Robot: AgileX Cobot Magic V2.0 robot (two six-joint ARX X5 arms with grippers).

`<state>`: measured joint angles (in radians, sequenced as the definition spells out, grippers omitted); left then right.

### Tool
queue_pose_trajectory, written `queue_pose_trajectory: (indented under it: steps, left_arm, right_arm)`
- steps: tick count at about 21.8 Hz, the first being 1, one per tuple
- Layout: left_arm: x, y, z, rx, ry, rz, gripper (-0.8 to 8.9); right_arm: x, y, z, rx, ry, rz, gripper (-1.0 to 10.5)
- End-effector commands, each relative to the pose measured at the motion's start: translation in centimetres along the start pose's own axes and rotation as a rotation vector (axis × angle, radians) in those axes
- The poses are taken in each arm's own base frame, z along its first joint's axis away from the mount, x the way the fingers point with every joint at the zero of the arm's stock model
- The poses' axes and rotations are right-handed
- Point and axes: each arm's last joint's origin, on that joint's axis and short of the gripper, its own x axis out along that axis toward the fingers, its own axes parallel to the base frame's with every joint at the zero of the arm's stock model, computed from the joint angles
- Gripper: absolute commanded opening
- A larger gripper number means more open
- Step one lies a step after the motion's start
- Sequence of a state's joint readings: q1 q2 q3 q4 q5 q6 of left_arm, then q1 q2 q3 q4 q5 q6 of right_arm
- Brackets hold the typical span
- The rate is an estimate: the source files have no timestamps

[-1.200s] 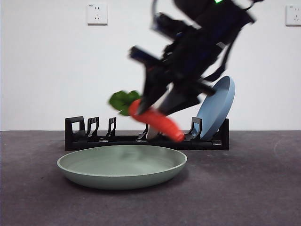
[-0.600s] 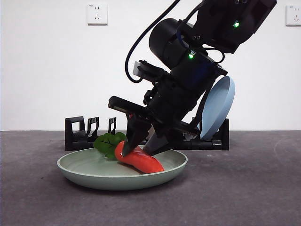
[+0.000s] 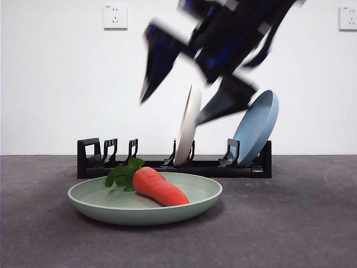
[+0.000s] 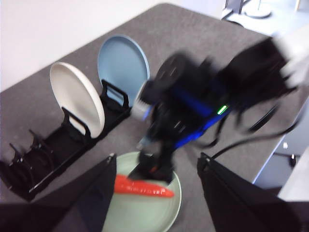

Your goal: Take the green plate from the plate rack,put the plate on the table,take the carrot from the table,put the carrot in the plate

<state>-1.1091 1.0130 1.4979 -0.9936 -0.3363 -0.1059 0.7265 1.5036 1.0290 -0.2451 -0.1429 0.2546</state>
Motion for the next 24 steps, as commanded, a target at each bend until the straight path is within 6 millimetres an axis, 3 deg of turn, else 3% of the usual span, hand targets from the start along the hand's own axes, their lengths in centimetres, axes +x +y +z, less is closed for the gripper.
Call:
queue_pose_trajectory:
  steps: [1,6,10,14,16,19,20,24]
  left_arm:
    - [0.0,0.0,-0.6,0.023,0.055,0.004,2.87]
    - [-0.1,0.1,-1.6,0.057,0.153,0.012,2.85]
    - [-0.2,0.2,-2.0,0.069,0.191,0.013,2.83]
    - [-0.2,0.2,-2.3,0.077,0.226,0.015,2.81]
    - [-0.3,0.3,-2.4,0.081,0.24,0.016,2.63]
    - [-0.3,0.3,-2.5,0.081,0.247,0.018,0.38]
    - [-0.3,0.3,-2.5,0.08,0.246,0.018,-0.23]
    - [-0.3,0.3,-2.5,0.08,0.245,0.018,-0.08]
  right_arm:
    - [-4.4,0.8,-0.5,-0.008,0.061,0.04,5.0]
    - [-13.4,1.4,-3.3,-0.026,0.164,0.033,5.0]
    - [-16.8,1.5,-4.7,-0.028,0.153,0.036,5.0]
    - [-19.3,1.6,-5.9,-0.032,0.125,0.041,4.6]
    - [-20.2,1.6,-6.3,-0.035,0.107,0.045,3.2]
    - [-21.0,1.6,-6.7,-0.04,0.084,0.048,0.2]
    - [-21.2,1.6,-6.8,-0.041,0.079,0.05,-0.2]
    - [-21.4,1.6,-6.9,-0.041,0.078,0.05,-0.1]
